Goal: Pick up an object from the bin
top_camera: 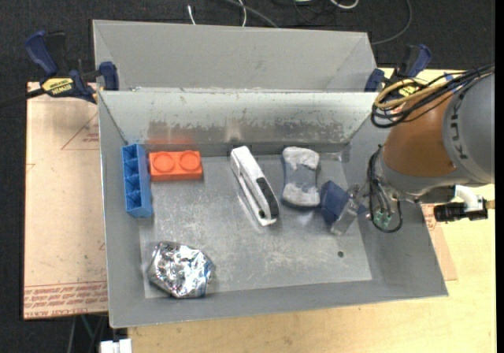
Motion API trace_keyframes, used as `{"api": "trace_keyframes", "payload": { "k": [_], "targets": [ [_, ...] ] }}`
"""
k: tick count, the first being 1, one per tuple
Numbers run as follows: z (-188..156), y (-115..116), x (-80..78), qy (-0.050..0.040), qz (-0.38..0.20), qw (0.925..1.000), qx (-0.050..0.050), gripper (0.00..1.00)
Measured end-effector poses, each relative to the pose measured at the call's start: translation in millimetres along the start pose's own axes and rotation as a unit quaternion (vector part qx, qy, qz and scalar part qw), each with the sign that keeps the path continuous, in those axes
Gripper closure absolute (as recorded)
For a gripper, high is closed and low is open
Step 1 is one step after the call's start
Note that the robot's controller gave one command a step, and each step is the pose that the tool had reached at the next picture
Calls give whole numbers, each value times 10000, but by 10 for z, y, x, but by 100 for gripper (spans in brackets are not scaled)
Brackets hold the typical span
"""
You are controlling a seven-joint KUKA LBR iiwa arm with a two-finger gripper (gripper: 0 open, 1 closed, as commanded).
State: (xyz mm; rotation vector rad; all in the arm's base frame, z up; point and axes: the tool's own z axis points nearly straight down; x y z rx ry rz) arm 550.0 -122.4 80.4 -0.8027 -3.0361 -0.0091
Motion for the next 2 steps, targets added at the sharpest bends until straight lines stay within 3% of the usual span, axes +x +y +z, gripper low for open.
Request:
{"api": "trace_keyframes", "payload": {
  "k": [2],
  "targets": [
    [-177, 5, -4, -11, -5, 10000, -6, 100]
  ]
}}
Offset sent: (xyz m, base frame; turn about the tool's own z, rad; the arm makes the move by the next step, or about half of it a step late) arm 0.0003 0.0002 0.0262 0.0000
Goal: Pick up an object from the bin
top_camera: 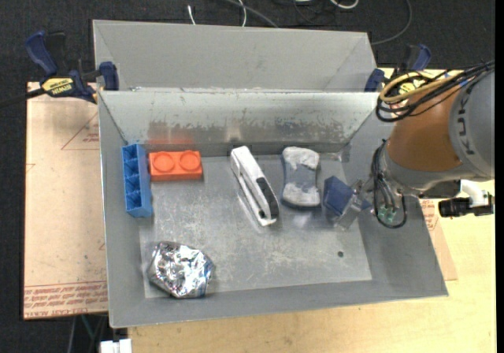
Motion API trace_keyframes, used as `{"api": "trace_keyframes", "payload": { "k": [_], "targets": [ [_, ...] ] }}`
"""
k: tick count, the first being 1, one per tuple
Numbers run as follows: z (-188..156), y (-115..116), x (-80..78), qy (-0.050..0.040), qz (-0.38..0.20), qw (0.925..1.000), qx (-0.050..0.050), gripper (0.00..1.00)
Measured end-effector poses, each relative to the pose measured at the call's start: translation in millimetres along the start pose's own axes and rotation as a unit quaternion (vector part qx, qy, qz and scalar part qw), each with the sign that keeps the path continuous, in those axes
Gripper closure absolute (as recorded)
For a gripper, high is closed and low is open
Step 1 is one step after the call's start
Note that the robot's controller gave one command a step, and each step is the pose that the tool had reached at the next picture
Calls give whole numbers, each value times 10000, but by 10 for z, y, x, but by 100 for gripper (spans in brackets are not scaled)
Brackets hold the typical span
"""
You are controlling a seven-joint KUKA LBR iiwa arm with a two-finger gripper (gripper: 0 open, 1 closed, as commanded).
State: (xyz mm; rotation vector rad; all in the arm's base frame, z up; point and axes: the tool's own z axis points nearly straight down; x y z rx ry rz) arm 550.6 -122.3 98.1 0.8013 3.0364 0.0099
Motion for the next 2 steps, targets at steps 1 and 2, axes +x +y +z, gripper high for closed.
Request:
{"api": "trace_keyframes", "payload": {
  "k": [1, 2],
  "targets": [
    [-57, 4, -5, -13, -7, 10000, -4, 100],
    [-395, 1, 16, 25, -10, 10000, 4, 100]
  ]
}}
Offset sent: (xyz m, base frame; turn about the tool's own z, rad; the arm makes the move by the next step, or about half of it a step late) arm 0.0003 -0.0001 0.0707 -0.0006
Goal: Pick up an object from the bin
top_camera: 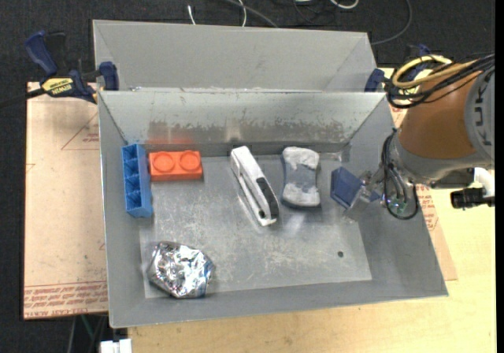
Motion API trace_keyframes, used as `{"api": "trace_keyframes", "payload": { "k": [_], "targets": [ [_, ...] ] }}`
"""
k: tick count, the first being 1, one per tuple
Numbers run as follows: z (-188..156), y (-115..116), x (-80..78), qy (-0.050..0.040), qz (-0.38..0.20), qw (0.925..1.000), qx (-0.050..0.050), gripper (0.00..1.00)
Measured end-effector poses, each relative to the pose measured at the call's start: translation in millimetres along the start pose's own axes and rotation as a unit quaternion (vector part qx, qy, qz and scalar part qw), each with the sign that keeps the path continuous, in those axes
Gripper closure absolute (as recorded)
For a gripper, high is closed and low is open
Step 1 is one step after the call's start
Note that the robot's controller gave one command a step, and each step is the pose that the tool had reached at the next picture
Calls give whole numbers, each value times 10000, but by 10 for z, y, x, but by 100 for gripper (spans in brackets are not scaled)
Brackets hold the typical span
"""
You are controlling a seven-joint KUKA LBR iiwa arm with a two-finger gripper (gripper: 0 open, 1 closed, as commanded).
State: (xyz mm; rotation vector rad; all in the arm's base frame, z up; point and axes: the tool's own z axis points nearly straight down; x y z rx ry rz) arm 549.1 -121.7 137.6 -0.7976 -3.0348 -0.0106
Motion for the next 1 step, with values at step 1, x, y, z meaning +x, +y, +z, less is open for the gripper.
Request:
{"api": "trace_keyframes", "payload": {
  "k": [1],
  "targets": [
    [-241, 10, -20, -42, -4, 10000, -15, 100]
  ]
}}
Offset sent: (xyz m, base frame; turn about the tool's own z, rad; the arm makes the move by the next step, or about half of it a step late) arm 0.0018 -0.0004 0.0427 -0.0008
